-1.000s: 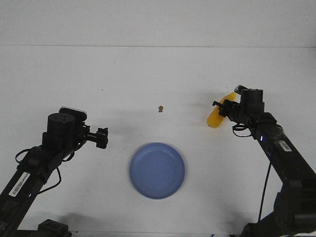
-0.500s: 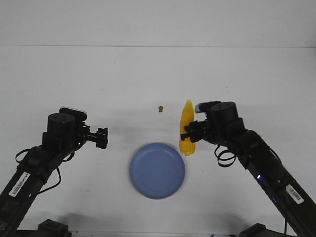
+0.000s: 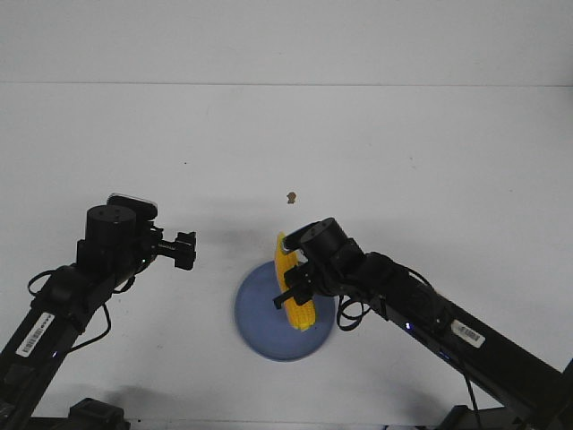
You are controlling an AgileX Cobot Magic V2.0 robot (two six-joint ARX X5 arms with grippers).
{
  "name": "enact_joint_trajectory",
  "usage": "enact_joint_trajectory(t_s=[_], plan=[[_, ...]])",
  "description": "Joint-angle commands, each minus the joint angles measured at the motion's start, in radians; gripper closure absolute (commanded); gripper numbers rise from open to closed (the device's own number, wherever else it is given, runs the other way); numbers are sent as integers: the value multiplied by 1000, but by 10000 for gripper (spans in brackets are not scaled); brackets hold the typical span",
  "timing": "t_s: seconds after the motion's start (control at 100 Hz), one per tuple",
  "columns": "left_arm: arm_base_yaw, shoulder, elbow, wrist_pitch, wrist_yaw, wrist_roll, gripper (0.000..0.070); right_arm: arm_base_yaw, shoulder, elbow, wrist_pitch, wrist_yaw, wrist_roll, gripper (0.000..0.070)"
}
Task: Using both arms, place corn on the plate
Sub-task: 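Carry the corn with the right gripper over the blue plate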
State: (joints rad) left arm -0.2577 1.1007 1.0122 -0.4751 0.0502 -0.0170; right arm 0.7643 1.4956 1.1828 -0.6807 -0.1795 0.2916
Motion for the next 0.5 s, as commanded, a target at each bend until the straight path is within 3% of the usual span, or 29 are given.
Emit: enact_joint_trajectory(t_s=[0.0,0.1,0.14,0.39,0.49], plan=[[-5,10,9,3,-1,-2,103,18,27,9,0,5,-13,562],[-5,10,9,3,-1,-2,103,29,32,9,-5,25,-21,292],[-5,10,9,3,-1,-2,103,31,32,9,-3,42,-21,231],[-5,10,9,5,-2,-1,118,20,15,9,17,177,-48,228],[-5,10,9,11,-2,-2,121,-1,-29,9,55,183,-82,228]])
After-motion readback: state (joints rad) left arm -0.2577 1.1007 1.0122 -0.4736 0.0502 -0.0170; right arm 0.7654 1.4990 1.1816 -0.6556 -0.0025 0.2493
